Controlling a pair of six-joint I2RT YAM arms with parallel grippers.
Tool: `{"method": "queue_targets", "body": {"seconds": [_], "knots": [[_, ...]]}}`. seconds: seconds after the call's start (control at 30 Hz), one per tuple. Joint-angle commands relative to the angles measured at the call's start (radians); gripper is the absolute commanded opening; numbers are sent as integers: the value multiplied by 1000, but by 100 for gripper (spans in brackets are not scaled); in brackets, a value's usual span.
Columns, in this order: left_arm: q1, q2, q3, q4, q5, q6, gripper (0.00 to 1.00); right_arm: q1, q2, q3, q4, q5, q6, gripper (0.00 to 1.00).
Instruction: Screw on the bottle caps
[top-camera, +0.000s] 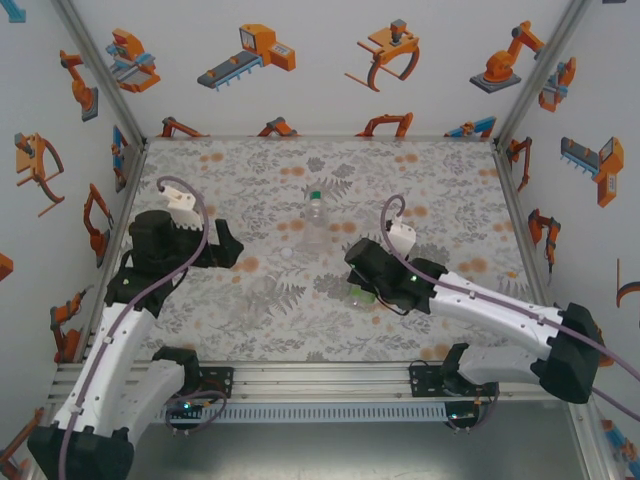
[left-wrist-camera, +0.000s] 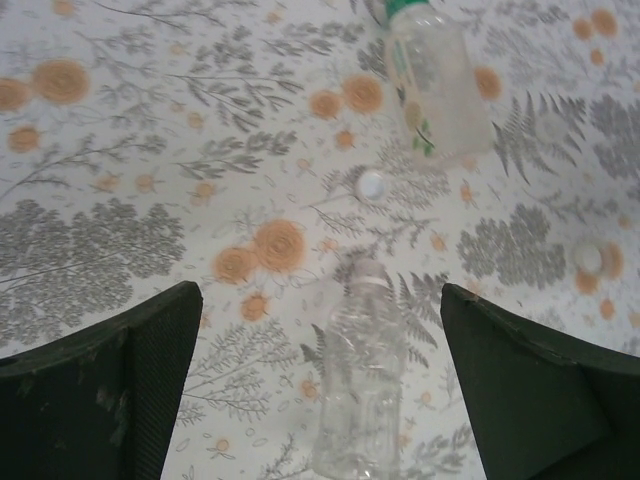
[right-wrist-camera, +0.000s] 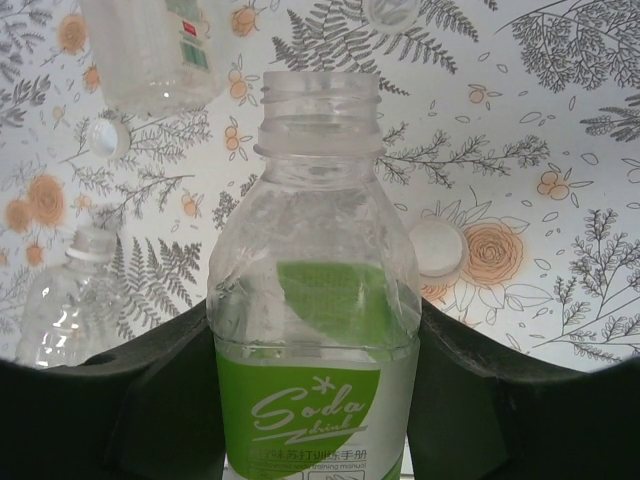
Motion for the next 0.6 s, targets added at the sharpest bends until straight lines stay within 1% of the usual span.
{"method": "queue_targets", "body": {"seconds": [0.0,0.1,0.23,0.37,0.43,0.5,0.57], "knots": [[-84,-15,70,-79,20,0,94,10,-33,-36,95,-36,-64,38],[-199,-21,83,-104,14,-56,93,16,-66,-49,114,-38,-71,37],[-364,-12,78,-120,-39,-118,93,31,-112,-62,139,-20,-74,34],[-520,10,95,-127,-63,-188,92,41,-152,-71,147,-5,-83,34],[-602,23,91,-95,-74,-241,92,43,-169,-79,165,-6,-83,33],[-704,48,93,-59,-103,-278,91,44,-182,-85,194,-17,-87,33],[-778,85,108,-33,-124,-316,92,49,-189,-84,205,-19,-89,33]]}}
